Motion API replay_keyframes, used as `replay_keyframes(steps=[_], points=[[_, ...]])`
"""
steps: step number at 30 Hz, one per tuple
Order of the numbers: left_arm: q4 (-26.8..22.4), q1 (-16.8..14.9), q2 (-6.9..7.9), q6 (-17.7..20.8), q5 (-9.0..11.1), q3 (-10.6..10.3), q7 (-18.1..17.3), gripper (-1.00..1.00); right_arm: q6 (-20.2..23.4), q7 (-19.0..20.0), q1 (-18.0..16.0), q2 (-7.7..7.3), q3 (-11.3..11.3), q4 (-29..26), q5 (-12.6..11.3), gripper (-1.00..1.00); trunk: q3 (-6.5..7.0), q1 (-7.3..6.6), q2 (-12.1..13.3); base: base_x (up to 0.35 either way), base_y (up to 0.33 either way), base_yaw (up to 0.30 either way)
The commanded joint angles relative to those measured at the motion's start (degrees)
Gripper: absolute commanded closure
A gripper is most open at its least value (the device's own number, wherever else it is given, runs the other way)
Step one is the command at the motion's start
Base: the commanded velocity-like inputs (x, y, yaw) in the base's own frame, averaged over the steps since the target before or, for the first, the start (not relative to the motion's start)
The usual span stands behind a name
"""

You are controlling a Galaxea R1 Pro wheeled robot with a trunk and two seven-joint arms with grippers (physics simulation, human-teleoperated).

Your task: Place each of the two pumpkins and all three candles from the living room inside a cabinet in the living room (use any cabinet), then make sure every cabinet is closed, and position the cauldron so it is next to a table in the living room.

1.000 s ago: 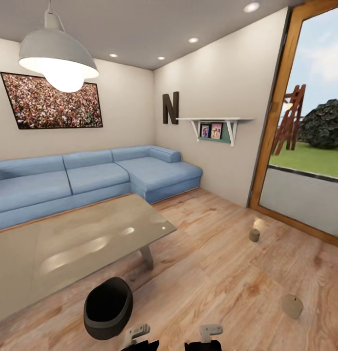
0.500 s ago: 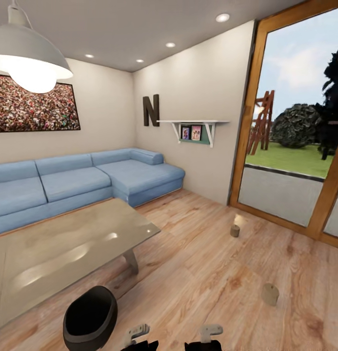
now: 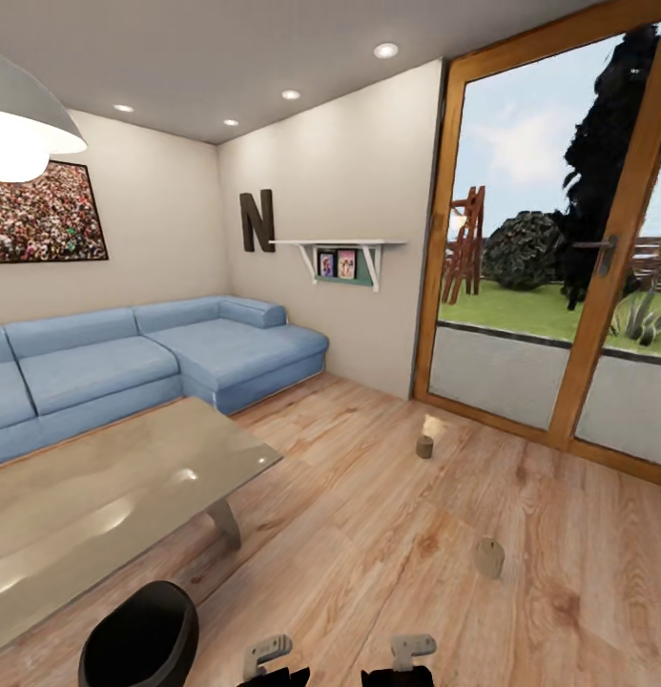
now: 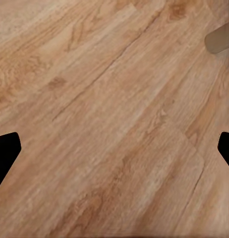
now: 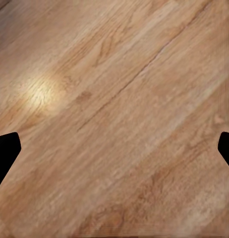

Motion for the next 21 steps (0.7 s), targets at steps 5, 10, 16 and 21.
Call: replay_keyframes(steps=[5, 10, 16, 21], points=[[-0.03, 0.01, 0.03, 0.4, 0.6, -0.19, -0.06, -1.0, 0.36, -0.26, -0.02, -0.03, 0.35, -0.1, -0.07, -1.0, 0.2, -0.02, -0.03, -0.1, 0.079, -0.253], [-0.03, 0.01, 0.03, 0.35, 0.54, -0.16, -0.11, -1.0, 0.36, -0.26, -0.02, -0.03, 0.35, -0.1, -0.09, -1.0, 0.47, -0.02, -0.03, -0.024, 0.012, -0.253], [0.07, 0.01, 0.03, 0.36, 0.57, -0.15, -0.08, -1.0, 0.36, -0.21, -0.02, -0.03, 0.35, -0.1, -0.1, -1.0, 0.78, -0.02, -0.03, -0.04, 0.024, -0.253], [0.22, 0.01, 0.03, 0.3, 0.52, -0.15, -0.06, -1.0, 0.42, -0.18, -0.02, -0.03, 0.35, -0.1, -0.12, -1.0, 1.05, -0.02, -0.03, -0.18, 0.131, -0.253]])
